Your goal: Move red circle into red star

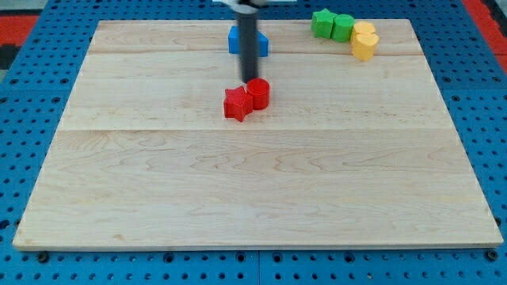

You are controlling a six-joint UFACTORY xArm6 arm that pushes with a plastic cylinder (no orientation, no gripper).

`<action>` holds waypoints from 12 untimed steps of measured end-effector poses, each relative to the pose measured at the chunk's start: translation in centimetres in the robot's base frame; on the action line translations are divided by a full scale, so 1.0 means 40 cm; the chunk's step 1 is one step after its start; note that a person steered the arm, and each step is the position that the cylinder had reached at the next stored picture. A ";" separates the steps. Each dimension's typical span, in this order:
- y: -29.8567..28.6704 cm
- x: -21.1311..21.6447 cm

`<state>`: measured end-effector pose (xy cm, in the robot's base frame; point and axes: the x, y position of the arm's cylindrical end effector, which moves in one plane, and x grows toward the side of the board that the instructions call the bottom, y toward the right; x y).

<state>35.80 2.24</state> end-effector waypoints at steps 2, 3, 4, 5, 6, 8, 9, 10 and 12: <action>0.067 0.155; 0.185 0.304; 0.045 0.375; -0.043 0.265; -0.043 0.208; 0.087 0.412; 0.151 0.251; -0.037 0.122; 0.090 0.205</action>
<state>44.01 5.84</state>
